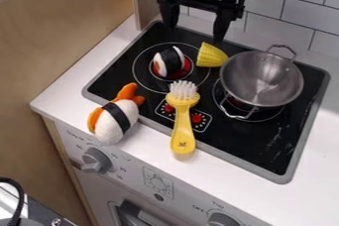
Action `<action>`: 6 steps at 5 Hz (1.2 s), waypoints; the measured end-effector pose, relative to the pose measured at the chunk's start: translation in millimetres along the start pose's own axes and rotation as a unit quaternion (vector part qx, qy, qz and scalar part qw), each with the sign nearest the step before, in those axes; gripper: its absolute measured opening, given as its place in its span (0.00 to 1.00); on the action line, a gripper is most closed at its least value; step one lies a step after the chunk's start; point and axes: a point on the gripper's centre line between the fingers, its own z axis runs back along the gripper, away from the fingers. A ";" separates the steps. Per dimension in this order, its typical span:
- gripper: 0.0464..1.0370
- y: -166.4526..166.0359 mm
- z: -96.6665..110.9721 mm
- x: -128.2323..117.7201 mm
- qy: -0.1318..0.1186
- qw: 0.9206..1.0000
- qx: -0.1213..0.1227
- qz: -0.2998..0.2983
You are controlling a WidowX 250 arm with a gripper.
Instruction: Put the sushi to the right silver pot
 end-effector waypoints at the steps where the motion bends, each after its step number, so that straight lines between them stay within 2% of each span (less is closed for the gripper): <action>1: 0.96 0.3 -7.4 -5.7 0.015 1.000 0.003 -0.002; 2: 0.96 12.6 -6.0 -21.9 0.029 1.000 0.005 -0.002; 3: 0.96 33.8 7.6 -35.4 0.020 0.999 -0.017 0.032; 4: 0.96 55.0 16.7 -39.6 0.009 1.000 -0.019 0.013; 5: 0.96 67.6 14.3 -47.9 -0.032 0.996 -0.061 -0.057; 6: 0.96 80.8 15.2 -49.0 -0.045 0.993 -0.077 -0.079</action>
